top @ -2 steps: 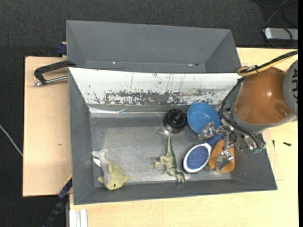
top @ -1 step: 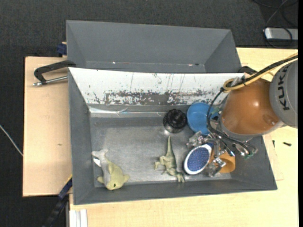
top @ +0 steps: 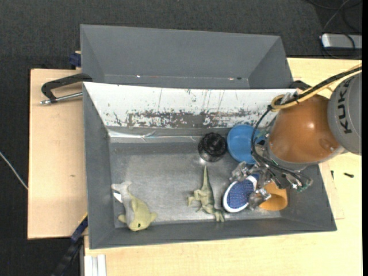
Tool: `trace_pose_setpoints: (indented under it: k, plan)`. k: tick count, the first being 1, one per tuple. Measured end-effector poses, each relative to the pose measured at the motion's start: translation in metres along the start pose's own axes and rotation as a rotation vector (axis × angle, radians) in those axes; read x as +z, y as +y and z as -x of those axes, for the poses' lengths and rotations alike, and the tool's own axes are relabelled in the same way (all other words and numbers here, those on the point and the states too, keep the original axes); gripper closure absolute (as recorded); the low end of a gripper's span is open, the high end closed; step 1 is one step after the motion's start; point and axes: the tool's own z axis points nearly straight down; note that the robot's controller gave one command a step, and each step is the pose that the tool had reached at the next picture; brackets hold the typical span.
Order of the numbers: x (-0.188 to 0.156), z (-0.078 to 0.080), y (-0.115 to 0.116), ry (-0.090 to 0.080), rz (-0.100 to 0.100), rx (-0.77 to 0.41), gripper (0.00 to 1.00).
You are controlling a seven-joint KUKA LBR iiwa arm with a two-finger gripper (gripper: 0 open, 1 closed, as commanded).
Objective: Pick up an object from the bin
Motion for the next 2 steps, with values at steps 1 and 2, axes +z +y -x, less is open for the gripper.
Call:
trace_pose_setpoints:
  k: [1,2]
  plan:
    - [-0.112,-0.007,-0.006,-0.003,-0.004,-0.106,1.0]
    - [-0.205,0.009,-0.04,-0.004,-0.007,-0.223,1.0]
